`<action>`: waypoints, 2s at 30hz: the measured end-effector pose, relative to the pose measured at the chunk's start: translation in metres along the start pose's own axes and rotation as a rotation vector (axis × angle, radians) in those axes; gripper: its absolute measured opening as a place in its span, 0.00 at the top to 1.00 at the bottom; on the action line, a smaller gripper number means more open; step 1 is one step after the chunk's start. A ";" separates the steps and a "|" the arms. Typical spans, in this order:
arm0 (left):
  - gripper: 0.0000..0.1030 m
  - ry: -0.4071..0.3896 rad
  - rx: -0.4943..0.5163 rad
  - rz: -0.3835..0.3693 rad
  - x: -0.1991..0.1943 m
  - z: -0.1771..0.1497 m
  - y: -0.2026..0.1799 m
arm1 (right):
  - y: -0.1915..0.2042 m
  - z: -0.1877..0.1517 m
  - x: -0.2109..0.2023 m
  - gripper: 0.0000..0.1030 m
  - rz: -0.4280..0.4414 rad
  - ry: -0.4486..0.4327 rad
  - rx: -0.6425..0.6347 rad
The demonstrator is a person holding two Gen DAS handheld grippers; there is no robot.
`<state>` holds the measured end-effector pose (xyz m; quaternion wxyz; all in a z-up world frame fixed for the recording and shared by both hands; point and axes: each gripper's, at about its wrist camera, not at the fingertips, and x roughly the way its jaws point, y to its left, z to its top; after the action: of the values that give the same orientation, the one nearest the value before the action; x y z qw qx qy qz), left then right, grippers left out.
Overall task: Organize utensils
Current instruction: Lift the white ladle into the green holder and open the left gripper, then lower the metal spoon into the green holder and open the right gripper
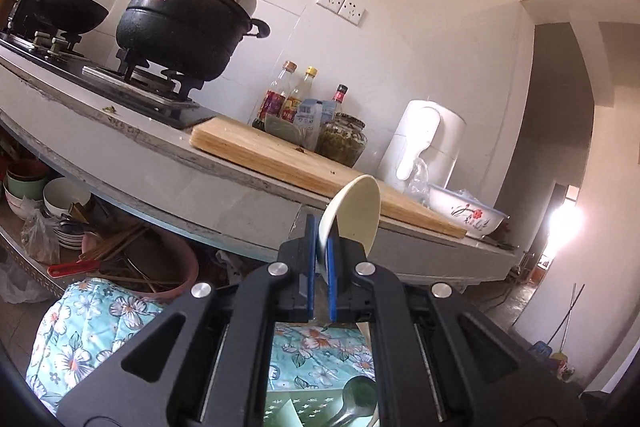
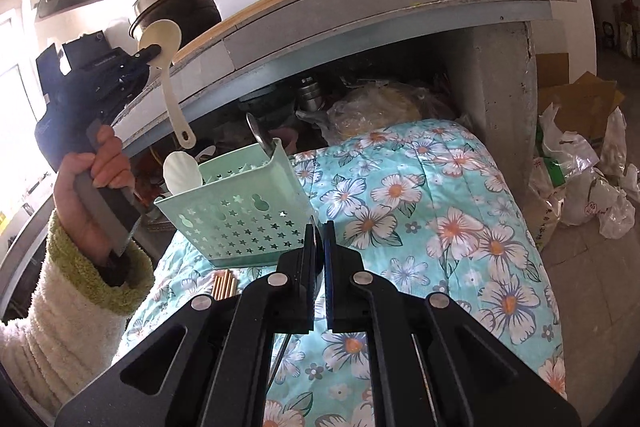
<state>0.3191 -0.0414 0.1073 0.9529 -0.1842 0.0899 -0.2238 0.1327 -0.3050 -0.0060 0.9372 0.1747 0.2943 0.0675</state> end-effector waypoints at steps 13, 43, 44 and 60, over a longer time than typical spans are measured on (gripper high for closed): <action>0.96 0.130 0.133 0.095 0.056 -0.058 -0.011 | -0.029 -0.008 0.018 0.96 0.009 0.037 0.055; 0.26 0.270 0.087 0.120 -0.096 -0.055 0.039 | 0.045 0.048 -0.025 0.96 0.088 -0.139 -0.092; 0.25 0.284 0.091 0.132 -0.102 -0.058 0.042 | 0.052 0.055 -0.025 0.96 0.102 -0.154 -0.103; 0.16 0.526 0.085 0.232 -0.157 -0.134 0.091 | 0.175 0.140 0.068 0.96 0.134 -0.258 -0.283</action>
<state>0.1817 0.0649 -0.0371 0.9229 -0.0681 0.3450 -0.1569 0.2649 -0.1665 0.1296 0.9757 0.0677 0.1468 0.1476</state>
